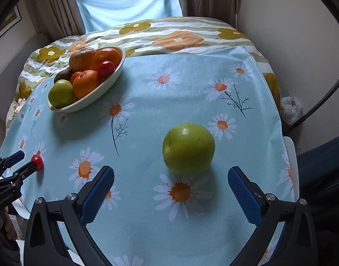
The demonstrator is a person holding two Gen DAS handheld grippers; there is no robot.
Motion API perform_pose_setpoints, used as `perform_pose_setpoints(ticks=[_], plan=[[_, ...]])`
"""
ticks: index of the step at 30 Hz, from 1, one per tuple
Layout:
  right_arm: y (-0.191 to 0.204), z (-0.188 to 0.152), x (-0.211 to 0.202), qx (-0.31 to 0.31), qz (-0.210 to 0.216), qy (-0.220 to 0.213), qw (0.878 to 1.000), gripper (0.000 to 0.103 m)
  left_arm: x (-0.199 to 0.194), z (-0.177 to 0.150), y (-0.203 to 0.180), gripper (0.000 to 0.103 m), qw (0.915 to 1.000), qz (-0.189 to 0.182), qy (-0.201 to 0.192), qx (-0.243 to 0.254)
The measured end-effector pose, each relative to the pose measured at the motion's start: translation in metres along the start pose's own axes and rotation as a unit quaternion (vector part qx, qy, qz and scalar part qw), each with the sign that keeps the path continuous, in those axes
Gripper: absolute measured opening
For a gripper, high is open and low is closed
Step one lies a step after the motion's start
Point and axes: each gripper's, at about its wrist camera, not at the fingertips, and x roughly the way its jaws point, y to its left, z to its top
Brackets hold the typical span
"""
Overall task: Organize fruits
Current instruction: 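Grasp the small red tomato with the left tool while the right tool grasps the green apple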
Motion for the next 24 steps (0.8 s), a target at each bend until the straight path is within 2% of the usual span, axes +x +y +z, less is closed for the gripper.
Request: perform_pose_setpoints(ticks=[1,7,9,16,24], plan=[[-0.001,0.000,0.002,0.001,0.001,0.002,1.000,0.102,0.003,0.000,-0.001,0.069,1.0000,0.000,0.003,-0.001],[-0.004,0.002,0.010,-0.004,0.000,0.011,1.000,0.098,0.016,-0.001,0.001,0.040,0.9995,0.000,0.028,-0.013],[-0.003,0.003,0.012,-0.004,0.000,0.013,1.000,0.096,0.017,-0.002,0.001,0.040,0.9995,0.000,0.029,-0.015],[-0.004,0.006,0.023,-0.009,-0.002,0.027,1.000,0.077,0.016,-0.003,0.001,0.040,0.9994,0.002,0.031,-0.014],[-0.006,0.011,0.030,0.001,-0.005,0.026,1.000,0.075,0.014,-0.006,0.005,0.040,0.9992,0.000,0.034,-0.022]])
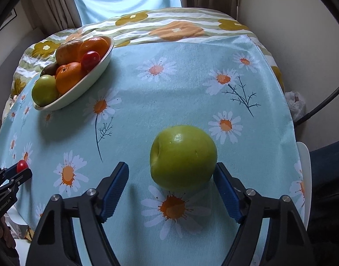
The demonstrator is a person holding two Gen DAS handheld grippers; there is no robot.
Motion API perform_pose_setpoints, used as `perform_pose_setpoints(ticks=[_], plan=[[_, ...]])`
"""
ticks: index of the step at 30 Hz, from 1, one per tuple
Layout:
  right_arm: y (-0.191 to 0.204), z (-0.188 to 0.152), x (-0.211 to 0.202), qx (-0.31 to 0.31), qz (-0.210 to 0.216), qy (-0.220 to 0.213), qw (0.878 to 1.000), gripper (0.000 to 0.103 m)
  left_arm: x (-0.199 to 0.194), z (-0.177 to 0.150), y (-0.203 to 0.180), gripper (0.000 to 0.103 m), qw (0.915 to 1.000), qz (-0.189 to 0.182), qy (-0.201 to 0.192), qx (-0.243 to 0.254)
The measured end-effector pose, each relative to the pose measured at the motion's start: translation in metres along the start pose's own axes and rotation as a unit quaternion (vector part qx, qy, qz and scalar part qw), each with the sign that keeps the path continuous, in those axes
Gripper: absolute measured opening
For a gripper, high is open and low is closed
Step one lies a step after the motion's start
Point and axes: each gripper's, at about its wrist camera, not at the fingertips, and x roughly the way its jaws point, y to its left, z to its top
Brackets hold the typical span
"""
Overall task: Organize fruits
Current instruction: 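Grasp the small red tomato with the left tool while the right tool grasps the green apple, then carry the red tomato into the bowl and open the left tool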
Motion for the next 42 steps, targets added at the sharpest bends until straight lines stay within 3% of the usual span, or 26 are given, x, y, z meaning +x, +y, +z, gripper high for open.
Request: perform_pose_setpoints(ticks=[8,17,27,35,42], plan=[[-0.003,0.006,-0.004,0.011,-0.007,-0.013,1.000,0.048,-0.011,-0.001,0.007,0.040,0.9999,0.001,-0.011,-0.012],[0.010,0.009,-0.021,-0.011,0.008,-0.024,1.000,0.048,-0.037,0.004,0.016,0.040,0.9991,0.001,-0.036,-0.020],[0.043,0.020,-0.066,-0.038,0.035,-0.046,0.998,0.048,-0.086,0.023,0.029,0.040,0.9969,-0.006,-0.076,-0.020],[0.072,0.034,-0.098,-0.052,0.058,-0.056,0.995,0.048,-0.124,0.056,0.034,0.040,0.9931,-0.018,-0.115,-0.005],[0.086,0.063,-0.101,-0.071,0.086,-0.069,0.991,0.048,-0.120,0.099,0.024,0.040,0.9912,-0.020,-0.131,0.002]])
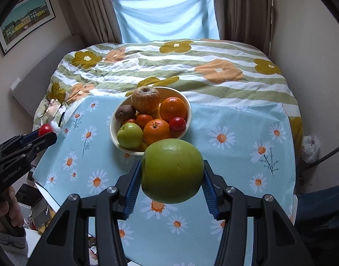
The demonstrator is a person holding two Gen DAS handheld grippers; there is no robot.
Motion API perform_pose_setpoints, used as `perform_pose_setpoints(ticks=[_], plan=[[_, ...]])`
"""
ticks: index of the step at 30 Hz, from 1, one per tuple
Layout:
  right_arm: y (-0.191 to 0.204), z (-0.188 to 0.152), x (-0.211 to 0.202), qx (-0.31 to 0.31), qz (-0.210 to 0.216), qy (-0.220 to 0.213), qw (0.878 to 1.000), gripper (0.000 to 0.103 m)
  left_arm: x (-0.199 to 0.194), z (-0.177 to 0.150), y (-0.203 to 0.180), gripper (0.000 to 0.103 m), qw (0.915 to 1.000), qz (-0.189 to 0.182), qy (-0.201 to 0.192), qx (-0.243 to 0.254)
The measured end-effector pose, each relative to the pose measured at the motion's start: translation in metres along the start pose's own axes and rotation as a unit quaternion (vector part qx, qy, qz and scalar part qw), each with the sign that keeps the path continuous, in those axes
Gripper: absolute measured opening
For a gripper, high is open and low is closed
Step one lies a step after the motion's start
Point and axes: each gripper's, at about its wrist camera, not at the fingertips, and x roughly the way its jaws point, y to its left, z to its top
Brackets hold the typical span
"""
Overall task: Organize fruits
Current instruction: 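Carry the red tomato into the bowl and open the left tool, then lower the green apple into the bowl and open the right tool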
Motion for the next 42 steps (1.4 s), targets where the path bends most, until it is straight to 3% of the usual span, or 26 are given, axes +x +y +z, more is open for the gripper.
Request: perform_pose_setpoints(ticks=[15,24,32,33,34,35,36,38,42], plan=[[-0.027,0.081,0.062,-0.030,0.035,0.006,0.999,0.048,0.111,0.070,-0.033,0.040,0.9991,-0.018,0.038,-0.006],[-0.050,0.102,0.095,-0.029,0.047,0.025,0.998,0.048,0.164,0.071,-0.060,0.040,0.9966,-0.023,0.077,0.018],[-0.064,0.115,0.113,-0.028,0.048,0.036,0.998,0.048,0.179,0.072,-0.074,0.041,0.9947,-0.030,0.092,0.034],[-0.065,0.116,0.114,-0.027,0.048,0.035,0.998,0.048,0.179,0.072,-0.074,0.045,0.9947,-0.028,0.093,0.035],[-0.066,0.118,0.116,-0.027,0.048,0.035,0.998,0.048,0.179,0.071,-0.074,0.061,0.9947,-0.026,0.093,0.034],[-0.067,0.119,0.117,-0.026,0.049,0.035,0.998,0.048,0.178,0.070,-0.073,0.092,0.9951,-0.024,0.091,0.032],[-0.067,0.120,0.118,-0.026,0.050,0.035,0.998,0.048,0.174,0.069,-0.071,0.103,0.9960,-0.020,0.082,0.028],[-0.067,0.122,0.121,-0.026,0.052,0.035,0.998,0.048,0.165,0.070,-0.066,0.103,0.9976,-0.023,0.063,0.019],[-0.066,0.127,0.127,-0.032,0.057,0.038,0.997,0.048,0.159,0.068,-0.059,0.103,0.9977,-0.011,0.064,0.021]])
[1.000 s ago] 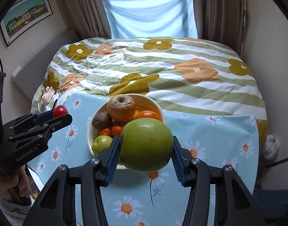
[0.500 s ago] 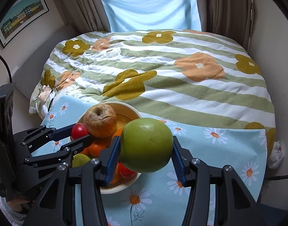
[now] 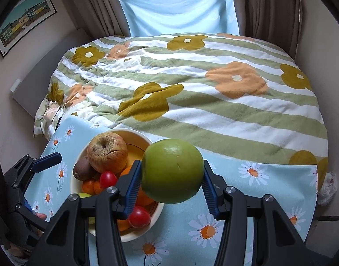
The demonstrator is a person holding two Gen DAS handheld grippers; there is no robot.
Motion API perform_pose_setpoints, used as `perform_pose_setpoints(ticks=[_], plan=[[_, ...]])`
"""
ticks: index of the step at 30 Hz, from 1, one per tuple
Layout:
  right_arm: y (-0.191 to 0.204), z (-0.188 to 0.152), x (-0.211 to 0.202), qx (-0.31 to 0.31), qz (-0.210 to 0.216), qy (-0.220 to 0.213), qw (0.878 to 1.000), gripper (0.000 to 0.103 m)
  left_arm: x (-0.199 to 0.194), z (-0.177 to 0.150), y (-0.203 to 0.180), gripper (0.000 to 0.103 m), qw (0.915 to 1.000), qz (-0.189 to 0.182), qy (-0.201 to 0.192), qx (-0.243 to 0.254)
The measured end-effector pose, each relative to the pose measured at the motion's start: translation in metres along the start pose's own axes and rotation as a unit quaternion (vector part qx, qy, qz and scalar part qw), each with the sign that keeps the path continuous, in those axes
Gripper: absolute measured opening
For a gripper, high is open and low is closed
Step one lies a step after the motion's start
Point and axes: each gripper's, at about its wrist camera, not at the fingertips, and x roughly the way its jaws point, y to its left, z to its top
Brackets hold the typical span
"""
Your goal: Organize fruits
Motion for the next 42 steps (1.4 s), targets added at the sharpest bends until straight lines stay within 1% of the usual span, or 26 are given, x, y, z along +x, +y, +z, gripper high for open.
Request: perform_pose_setpoints(ticks=[5,8,16,21,24,25,26,28,30,35,38,42], plan=[[0.005,0.008,0.011,-0.011,0.014,0.005,1.000,0.048,-0.003,-0.007,0.011,0.103,0.9998,0.011,0.006,-0.012],[0.012,0.012,0.020,-0.022,0.031,0.008,0.999,0.048,-0.007,-0.013,0.020,0.103,0.9995,0.019,0.006,-0.023],[0.026,0.017,0.054,-0.054,0.055,0.019,0.997,0.048,-0.015,-0.025,0.038,0.103,0.9982,0.039,0.003,-0.045],[0.028,0.016,0.062,-0.051,0.070,0.020,0.996,0.048,-0.020,-0.032,0.046,0.103,0.9972,0.047,0.002,-0.058],[0.029,0.015,0.066,-0.048,0.074,0.028,0.996,0.049,-0.024,-0.035,0.048,0.103,0.9968,0.050,0.000,-0.062],[0.028,0.014,0.065,-0.047,0.074,0.025,0.996,0.055,-0.025,-0.035,0.048,0.103,0.9968,0.051,0.000,-0.062],[0.028,0.014,0.064,-0.047,0.076,0.022,0.996,0.067,-0.027,-0.036,0.047,0.103,0.9967,0.053,-0.001,-0.061],[0.028,0.014,0.061,-0.045,0.079,0.014,0.996,0.079,-0.029,-0.038,0.047,0.103,0.9967,0.054,-0.003,-0.061],[0.028,0.014,0.059,-0.043,0.084,0.010,0.995,0.080,-0.032,-0.039,0.047,0.103,0.9966,0.055,-0.004,-0.061],[0.030,0.010,0.051,-0.044,0.071,0.004,0.997,0.080,-0.042,-0.045,0.045,0.103,0.9966,0.055,-0.010,-0.060],[0.033,0.006,0.036,-0.042,0.059,-0.004,0.997,0.080,-0.053,-0.046,0.044,0.103,0.9969,0.054,-0.021,-0.053],[0.040,0.001,0.007,-0.036,0.043,-0.021,0.998,0.080,-0.076,-0.044,0.045,0.103,0.9968,0.051,-0.046,-0.042]])
